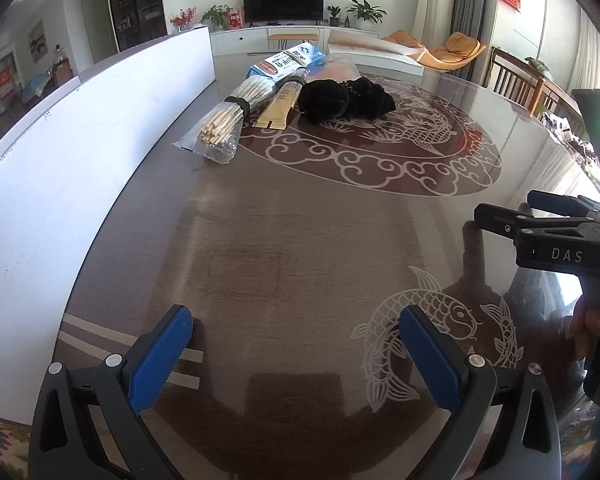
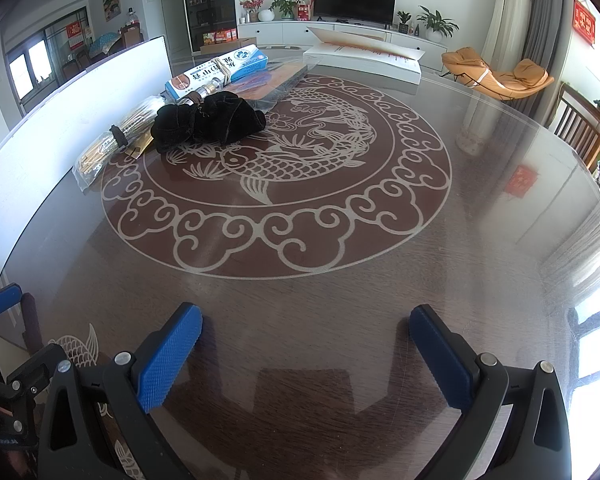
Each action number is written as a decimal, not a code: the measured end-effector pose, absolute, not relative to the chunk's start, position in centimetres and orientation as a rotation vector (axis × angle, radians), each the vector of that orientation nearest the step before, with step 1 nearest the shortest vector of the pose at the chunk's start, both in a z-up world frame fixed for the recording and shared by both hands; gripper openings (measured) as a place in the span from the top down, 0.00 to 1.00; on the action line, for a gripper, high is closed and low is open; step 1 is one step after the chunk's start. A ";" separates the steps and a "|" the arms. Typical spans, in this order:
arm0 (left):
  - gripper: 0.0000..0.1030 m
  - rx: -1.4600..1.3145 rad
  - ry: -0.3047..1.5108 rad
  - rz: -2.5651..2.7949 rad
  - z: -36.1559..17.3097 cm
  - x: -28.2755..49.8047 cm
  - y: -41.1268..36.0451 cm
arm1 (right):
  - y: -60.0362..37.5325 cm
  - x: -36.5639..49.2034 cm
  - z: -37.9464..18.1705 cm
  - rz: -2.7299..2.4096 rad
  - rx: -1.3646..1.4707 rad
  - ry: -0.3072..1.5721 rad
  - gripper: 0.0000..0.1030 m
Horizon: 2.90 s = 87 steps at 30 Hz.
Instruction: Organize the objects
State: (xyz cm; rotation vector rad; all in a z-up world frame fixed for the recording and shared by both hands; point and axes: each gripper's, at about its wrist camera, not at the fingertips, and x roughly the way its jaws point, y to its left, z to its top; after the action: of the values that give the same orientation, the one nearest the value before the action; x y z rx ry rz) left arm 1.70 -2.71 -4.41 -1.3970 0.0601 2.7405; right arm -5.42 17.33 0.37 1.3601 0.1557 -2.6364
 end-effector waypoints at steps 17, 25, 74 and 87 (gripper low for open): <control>0.00 -1.353 0.055 2.768 -4.4 1.8 -3.8 | 17.3 -5.4 0.4 -2.637 1.360 0.155 0.00; 0.00 -1.347 0.023 2.819 -4.4 1.8 -5.2 | 17.3 -5.4 0.4 -2.637 1.361 0.155 0.00; 0.00 -1.217 0.037 2.844 -4.9 2.5 -5.5 | 6.5 -18.3 1.7 -2.542 1.403 0.036 0.49; 0.00 -1.214 0.037 2.846 -5.0 2.4 -5.5 | 17.5 -7.3 2.3 -2.511 1.277 0.192 0.42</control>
State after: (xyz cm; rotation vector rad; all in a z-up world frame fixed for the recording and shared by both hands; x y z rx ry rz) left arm 2.45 -5.47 -4.99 -1.2137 0.0367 2.8456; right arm -7.31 17.52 2.32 1.2771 0.1924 -2.5108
